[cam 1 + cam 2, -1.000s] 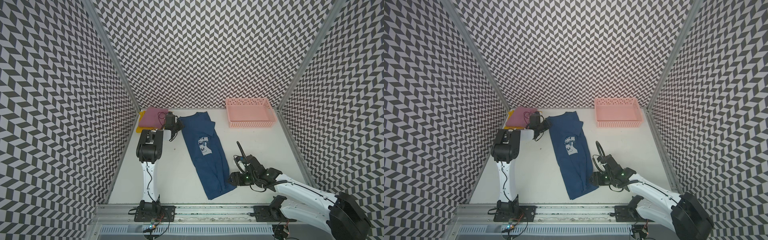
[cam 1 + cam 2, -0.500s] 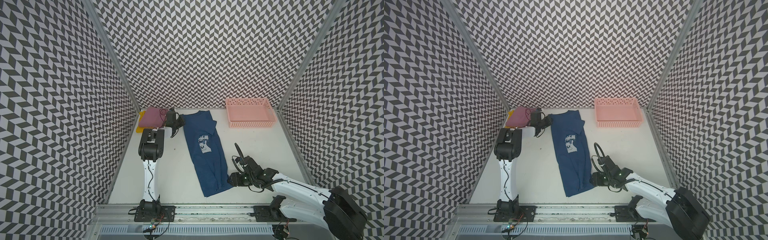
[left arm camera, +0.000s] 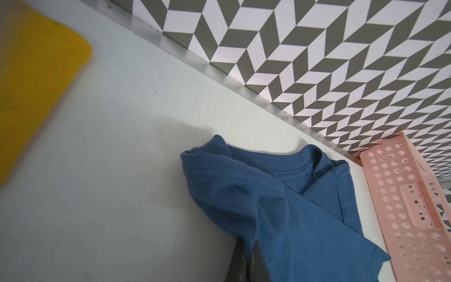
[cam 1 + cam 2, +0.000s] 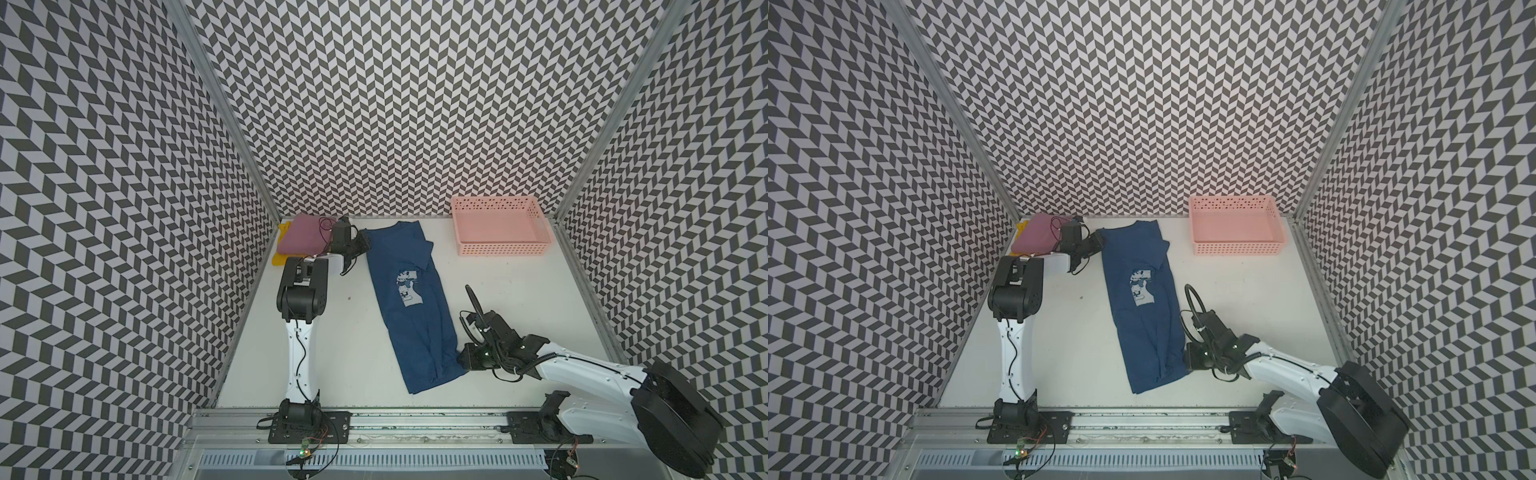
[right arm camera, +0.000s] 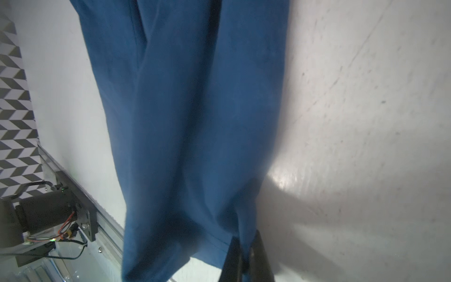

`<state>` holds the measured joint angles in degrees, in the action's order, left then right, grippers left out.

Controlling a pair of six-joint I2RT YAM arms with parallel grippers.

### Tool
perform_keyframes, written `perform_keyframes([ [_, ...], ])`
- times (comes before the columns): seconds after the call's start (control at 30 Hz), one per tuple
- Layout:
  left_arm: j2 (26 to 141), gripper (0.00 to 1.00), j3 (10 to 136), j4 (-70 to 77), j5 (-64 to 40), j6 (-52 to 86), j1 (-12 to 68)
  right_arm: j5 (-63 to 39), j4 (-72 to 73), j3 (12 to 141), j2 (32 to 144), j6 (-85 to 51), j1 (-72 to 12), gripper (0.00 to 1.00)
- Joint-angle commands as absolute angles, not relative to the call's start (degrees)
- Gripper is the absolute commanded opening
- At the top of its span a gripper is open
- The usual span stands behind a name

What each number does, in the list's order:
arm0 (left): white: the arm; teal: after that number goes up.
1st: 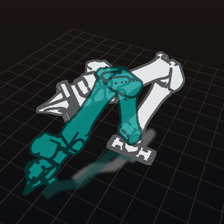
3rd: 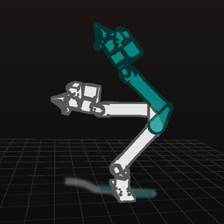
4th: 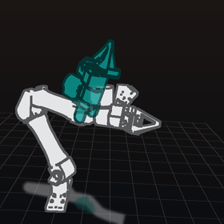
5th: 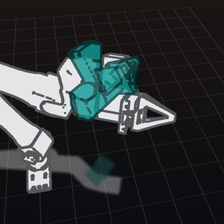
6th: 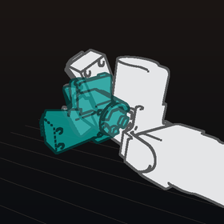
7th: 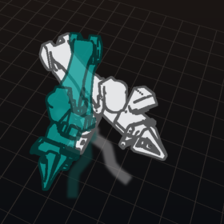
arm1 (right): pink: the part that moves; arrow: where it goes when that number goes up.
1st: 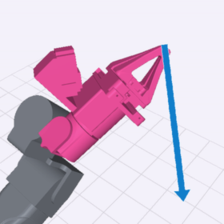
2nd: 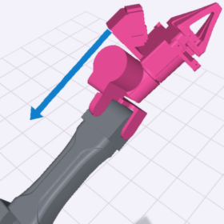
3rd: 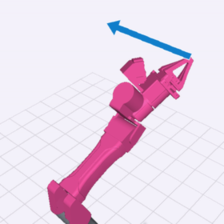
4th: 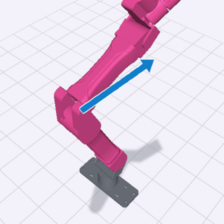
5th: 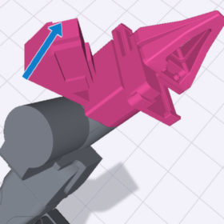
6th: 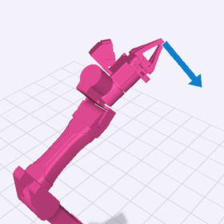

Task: Fold and stack t-shirts
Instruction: Smooth out the T-shirt at the center of the board.

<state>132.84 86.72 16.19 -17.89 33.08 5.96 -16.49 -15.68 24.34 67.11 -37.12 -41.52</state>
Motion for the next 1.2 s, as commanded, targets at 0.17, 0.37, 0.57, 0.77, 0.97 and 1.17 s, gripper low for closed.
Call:
perform_keyframes([
  [0.17, 135.6, 0.00, 91.7, 15.1, -18.8, 32.0, 5.4, -16.0, -18.8, 21.6, 59.4, -39.1, -42.1, 0.00],
  [0.37, 138.2, 0.00, 95.8, 13.5, -19.6, 31.9, 5.7, -17.8, -20.1, 19.4, 57.4, -40.7, -42.3, 0.00],
  [0.57, 139.0, 0.00, 96.6, 13.2, -20.7, 31.7, 5.8, -19.8, -17.7, 19.4, 60.7, -41.1, -43.8, 0.02],
  [0.77, 138.5, 0.16, 97.6, 11.1, -21.3, 30.4, 5.5, -20.7, -15.0, 20.3, 65.6, -41.1, -45.8, 0.30],
  [0.97, 130.8, 0.53, 94.4, 13.0, -21.9, 29.2, 5.0, -10.3, -19.9, 28.9, 59.9, -38.8, -46.9, 0.66],
  [1.17, 113.7, 0.56, 82.0, 13.8, -23.8, 32.6, 5.9, -1.3, -18.1, 36.3, 59.8, -34.2, -46.1, 0.74],
])
